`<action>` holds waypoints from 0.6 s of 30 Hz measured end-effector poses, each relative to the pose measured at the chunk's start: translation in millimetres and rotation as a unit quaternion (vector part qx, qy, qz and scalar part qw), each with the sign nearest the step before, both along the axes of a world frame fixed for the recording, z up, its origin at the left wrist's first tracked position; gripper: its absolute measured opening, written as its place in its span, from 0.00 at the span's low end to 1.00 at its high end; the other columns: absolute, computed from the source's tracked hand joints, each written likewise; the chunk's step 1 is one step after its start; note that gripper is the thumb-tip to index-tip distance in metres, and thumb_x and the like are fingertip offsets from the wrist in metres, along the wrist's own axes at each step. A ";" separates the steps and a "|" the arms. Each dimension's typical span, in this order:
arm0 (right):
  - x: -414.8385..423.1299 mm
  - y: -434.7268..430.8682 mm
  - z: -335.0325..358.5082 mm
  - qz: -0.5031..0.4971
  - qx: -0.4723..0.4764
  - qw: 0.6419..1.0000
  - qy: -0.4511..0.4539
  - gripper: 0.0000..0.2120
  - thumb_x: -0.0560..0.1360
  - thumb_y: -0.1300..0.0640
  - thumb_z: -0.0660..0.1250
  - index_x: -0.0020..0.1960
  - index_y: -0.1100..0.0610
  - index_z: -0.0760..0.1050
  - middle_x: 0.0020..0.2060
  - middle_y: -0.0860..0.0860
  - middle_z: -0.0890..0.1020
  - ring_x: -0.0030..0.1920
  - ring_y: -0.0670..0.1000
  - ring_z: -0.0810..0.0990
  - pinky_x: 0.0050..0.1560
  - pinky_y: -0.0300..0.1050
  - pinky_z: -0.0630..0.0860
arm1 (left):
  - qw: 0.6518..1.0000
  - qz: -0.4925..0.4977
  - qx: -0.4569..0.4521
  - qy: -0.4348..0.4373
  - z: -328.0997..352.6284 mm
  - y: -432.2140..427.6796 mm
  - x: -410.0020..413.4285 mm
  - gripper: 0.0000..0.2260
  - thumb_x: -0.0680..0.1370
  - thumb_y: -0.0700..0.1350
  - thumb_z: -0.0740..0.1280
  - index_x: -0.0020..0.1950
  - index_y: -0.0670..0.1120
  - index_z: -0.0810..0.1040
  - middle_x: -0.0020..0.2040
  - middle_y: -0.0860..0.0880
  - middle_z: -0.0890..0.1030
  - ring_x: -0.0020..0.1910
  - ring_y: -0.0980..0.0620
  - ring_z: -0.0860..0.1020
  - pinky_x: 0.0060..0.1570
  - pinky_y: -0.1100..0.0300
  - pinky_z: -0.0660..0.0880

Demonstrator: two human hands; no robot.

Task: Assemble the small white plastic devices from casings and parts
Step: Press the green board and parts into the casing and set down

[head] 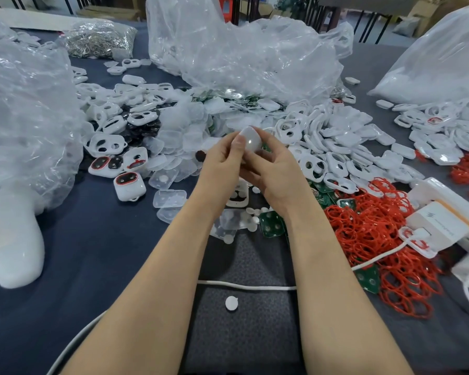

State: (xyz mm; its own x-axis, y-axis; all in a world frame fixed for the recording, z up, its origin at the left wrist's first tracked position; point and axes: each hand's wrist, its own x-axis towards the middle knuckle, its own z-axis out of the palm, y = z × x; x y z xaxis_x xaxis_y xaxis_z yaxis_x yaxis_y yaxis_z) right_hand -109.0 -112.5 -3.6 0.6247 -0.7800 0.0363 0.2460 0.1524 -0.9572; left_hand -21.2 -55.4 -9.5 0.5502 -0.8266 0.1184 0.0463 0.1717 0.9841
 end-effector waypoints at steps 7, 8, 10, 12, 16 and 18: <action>15.0 10.9 -5.8 -0.037 0.008 0.998 0.048 0.13 0.77 0.67 0.65 0.55 0.52 0.73 0.41 0.56 0.80 0.40 0.53 0.79 0.34 0.40 0.79 | 0.985 0.103 0.057 -0.124 -10.5 -4.6 2.1 0.10 0.83 0.44 0.56 0.53 0.43 0.77 0.47 0.44 0.81 0.47 0.47 0.79 0.51 0.50 0.76; 16.9 12.1 -6.2 -0.045 0.004 0.997 0.056 0.12 0.77 0.67 0.65 0.54 0.52 0.73 0.41 0.55 0.80 0.40 0.54 0.79 0.33 0.39 0.78 | 0.983 0.108 0.059 -0.134 -10.9 -4.8 2.0 0.11 0.83 0.44 0.56 0.54 0.42 0.77 0.47 0.44 0.81 0.46 0.48 0.78 0.50 0.51 0.76; 18.8 13.3 -6.2 -0.063 -0.003 0.996 0.059 0.12 0.76 0.67 0.66 0.52 0.50 0.74 0.40 0.55 0.80 0.39 0.53 0.79 0.30 0.39 0.76 | 0.982 0.113 0.051 -0.145 -10.4 -5.2 1.2 0.11 0.83 0.44 0.56 0.54 0.43 0.77 0.45 0.47 0.80 0.46 0.49 0.78 0.50 0.52 0.76; 20.0 14.1 -5.7 -0.081 -0.020 0.995 0.056 0.13 0.76 0.66 0.66 0.51 0.48 0.74 0.40 0.56 0.82 0.36 0.52 0.80 0.31 0.39 0.77 | 0.982 0.114 0.042 -0.141 -8.5 -5.0 0.8 0.09 0.83 0.45 0.56 0.52 0.47 0.75 0.42 0.52 0.79 0.45 0.50 0.78 0.49 0.53 0.76; 21.2 19.9 -2.8 -0.150 -0.151 0.973 0.087 0.17 0.75 0.65 0.67 0.51 0.43 0.73 0.46 0.57 0.84 0.45 0.56 0.83 0.49 0.52 0.81 | 0.998 0.056 0.002 -0.009 2.1 -2.6 0.8 0.10 0.84 0.46 0.54 0.54 0.49 0.75 0.48 0.48 0.81 0.48 0.50 0.80 0.50 0.55 0.77; 21.5 22.6 2.6 -0.177 -0.214 0.955 0.102 0.16 0.75 0.64 0.66 0.51 0.42 0.74 0.46 0.49 0.83 0.46 0.51 0.82 0.49 0.49 0.80 | 0.996 0.034 0.015 0.077 8.3 0.2 5.1 0.14 0.84 0.51 0.53 0.57 0.48 0.77 0.51 0.46 0.83 0.48 0.49 0.83 0.45 0.59 0.80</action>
